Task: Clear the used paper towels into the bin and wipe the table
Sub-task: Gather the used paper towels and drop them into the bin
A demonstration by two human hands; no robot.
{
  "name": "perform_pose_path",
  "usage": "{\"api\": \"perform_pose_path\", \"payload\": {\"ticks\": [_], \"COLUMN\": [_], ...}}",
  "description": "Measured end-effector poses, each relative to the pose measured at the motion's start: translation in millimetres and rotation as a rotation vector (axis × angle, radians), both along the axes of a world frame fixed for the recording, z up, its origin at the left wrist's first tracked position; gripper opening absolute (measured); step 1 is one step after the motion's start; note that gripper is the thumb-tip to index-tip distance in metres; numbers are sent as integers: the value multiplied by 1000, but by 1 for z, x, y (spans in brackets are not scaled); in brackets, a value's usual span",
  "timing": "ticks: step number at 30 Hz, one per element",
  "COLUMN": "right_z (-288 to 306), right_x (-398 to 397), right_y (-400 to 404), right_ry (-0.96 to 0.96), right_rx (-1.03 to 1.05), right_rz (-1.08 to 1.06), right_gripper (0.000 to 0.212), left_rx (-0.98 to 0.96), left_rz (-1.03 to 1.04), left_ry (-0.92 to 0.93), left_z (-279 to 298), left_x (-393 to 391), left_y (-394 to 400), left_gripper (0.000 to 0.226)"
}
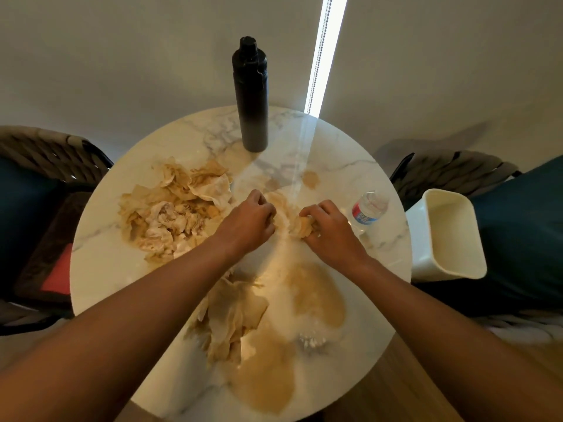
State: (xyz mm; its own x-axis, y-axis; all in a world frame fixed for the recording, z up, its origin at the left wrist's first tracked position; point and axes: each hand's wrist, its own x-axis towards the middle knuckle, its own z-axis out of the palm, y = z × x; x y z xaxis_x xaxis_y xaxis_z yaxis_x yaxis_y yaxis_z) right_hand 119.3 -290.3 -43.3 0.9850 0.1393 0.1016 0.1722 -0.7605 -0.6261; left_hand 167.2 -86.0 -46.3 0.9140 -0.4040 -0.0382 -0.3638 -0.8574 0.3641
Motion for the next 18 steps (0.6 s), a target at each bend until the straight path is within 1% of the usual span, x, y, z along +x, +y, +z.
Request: {"api": "perform_pose_path", "payload": {"ticks": [9, 14, 18], "right_z": [28, 36, 42], "right_x": [-68, -100, -125], "right_y": [-45, -79, -111], "right_ry": [2, 47, 63], "right_rx": [20, 13, -2], "right_rz": [-95, -185, -264], "right_gripper": [27, 32, 30], "left_rx": [-22, -28, -46], "left_rz": [-175, -282, -372], "left_ry": [31, 29, 27], "left_z": [28, 40, 45], "left_x": [-49, -65, -76], "left_y": [-56, -96, -132], "left_gripper": [30, 31, 29]}}
